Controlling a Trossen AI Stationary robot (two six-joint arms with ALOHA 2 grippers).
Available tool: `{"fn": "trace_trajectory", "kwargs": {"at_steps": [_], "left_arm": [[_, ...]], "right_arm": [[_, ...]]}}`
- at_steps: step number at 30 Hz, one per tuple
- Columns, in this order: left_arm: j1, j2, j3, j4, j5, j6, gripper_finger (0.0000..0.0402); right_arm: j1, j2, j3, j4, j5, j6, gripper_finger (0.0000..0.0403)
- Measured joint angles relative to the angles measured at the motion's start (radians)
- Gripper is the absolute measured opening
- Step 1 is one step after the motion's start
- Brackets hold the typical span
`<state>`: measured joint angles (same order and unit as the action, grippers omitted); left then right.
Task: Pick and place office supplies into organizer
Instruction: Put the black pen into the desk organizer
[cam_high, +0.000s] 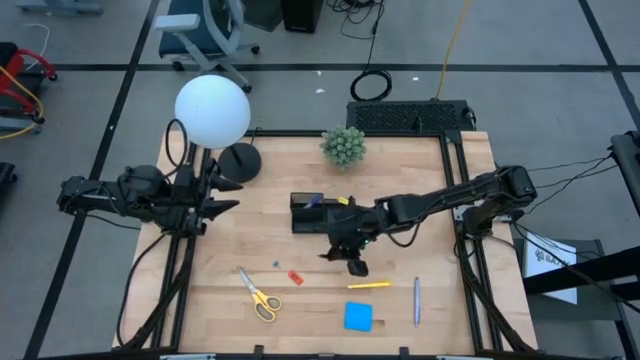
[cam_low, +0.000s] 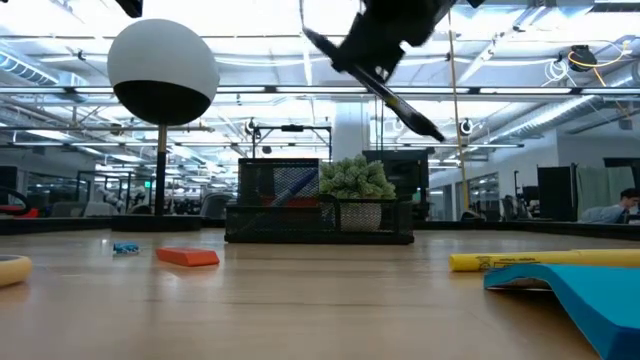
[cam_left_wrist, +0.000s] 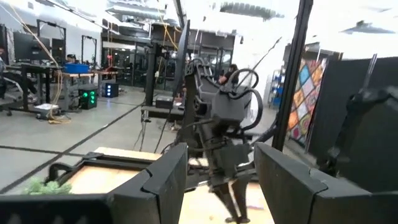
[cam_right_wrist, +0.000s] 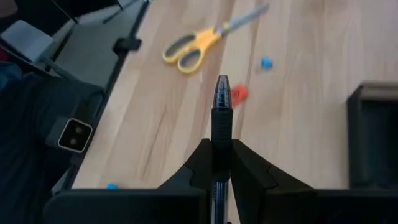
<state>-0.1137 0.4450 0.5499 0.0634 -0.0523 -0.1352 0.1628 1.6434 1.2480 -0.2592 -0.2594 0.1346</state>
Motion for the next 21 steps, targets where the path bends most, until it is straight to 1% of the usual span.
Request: {"fn": "trace_trajectory", "kwargs": {"at_steps": [6, 9, 11, 13, 17, 21], "left_arm": [[0.000, 0.000, 0.000, 0.001, 0.003, -0.211, 0.0191], [0.000, 0.000, 0.000, 0.001, -0.002, -0.283, 0.0191], [0.000, 0.000, 0.000, 0.001, -0.027, -0.325, 0.0191], [0.000, 0.000, 0.000, 0.000, -0.051, -0.342, 0.0191], [0.000, 0.005, 0.000, -0.019, -0.061, -0.343, 0.0191], [0.000, 0.043, 0.000, -0.050, -0.061, -0.330, 0.0191]], "right_arm": [[-0.023, -0.004, 0.000, 0.092, 0.002, -0.110, 0.0026], [-0.035, -0.005, 0.000, 0.122, 0.003, -0.173, 0.0026], [-0.040, -0.005, 0.000, 0.139, 0.005, -0.212, 0.0026], [-0.044, -0.005, 0.000, 0.159, 0.033, -0.247, 0.0026], [-0.051, -0.005, 0.000, 0.193, 0.081, -0.310, 0.0026], [-0.059, -0.005, 0.000, 0.257, 0.135, -0.310, 0.0026]]}}
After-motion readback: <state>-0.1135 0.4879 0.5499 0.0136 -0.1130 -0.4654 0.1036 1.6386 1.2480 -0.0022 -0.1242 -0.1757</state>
